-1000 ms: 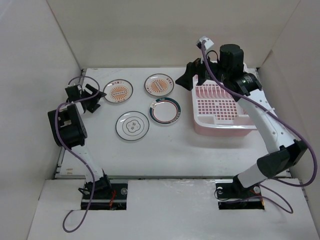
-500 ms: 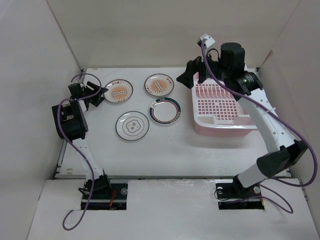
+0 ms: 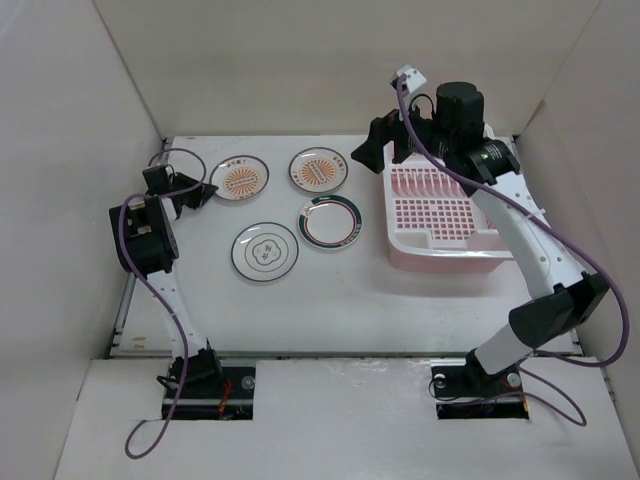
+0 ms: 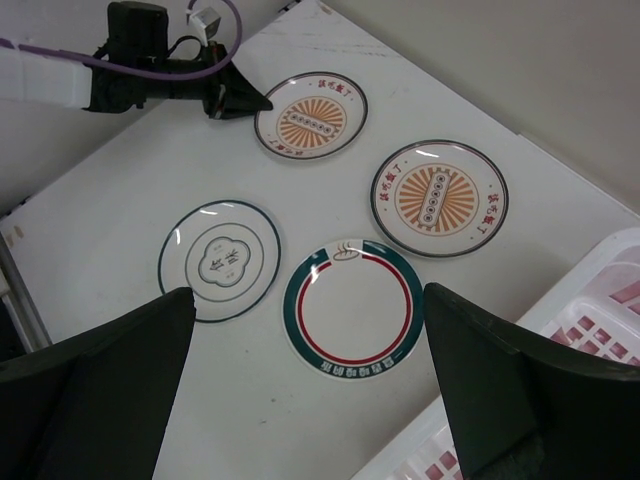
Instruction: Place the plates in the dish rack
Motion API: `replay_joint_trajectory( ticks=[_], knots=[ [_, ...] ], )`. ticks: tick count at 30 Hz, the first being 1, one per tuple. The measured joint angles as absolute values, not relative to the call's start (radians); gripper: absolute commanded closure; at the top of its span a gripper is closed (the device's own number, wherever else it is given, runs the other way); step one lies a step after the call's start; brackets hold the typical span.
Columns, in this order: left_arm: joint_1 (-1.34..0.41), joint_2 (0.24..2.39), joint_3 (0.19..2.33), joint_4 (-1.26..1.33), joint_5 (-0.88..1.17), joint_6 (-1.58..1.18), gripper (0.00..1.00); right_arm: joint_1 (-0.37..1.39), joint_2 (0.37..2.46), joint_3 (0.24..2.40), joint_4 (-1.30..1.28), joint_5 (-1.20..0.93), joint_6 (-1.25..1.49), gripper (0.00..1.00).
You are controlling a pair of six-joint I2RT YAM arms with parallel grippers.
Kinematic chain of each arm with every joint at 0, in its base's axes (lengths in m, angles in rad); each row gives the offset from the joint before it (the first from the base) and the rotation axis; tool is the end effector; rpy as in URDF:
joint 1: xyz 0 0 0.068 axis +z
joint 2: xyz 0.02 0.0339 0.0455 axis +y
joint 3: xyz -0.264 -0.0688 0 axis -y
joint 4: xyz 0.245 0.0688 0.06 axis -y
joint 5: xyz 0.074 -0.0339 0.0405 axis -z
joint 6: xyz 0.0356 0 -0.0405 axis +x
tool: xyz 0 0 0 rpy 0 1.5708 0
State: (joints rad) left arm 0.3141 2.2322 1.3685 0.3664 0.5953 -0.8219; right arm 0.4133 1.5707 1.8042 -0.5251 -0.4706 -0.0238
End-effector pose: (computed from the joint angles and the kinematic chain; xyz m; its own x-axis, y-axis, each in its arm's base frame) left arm 0.4607 0.1287 0.1252 -0.4648 -0.7886 -0.4024 -0.1874 0.5318 -0.8259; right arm 0.3101 0.1536 0.4622 -0.2452 -0.1307 -0.9606 -0.7617 0.6389 0.1075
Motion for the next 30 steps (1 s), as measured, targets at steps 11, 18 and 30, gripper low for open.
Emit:
replay_joint_trajectory(
  ticks=[11,18,30],
  knots=[
    [0.303,2.229,1.402,0.327,0.58,-0.848,1.0,0.414,1.65,1.867,-0.521,-0.36,-0.003,0.0],
    [0.253,2.103,1.605,-0.088,0.371,-0.818,1.0,0.543,1.794,2.028,-0.527,-0.036,-0.111,0.0],
    [0.153,1.971,2.048,-0.63,0.17,-0.836,1.0,0.856,1.936,1.99,-0.49,0.305,-0.382,0.0]
  ],
)
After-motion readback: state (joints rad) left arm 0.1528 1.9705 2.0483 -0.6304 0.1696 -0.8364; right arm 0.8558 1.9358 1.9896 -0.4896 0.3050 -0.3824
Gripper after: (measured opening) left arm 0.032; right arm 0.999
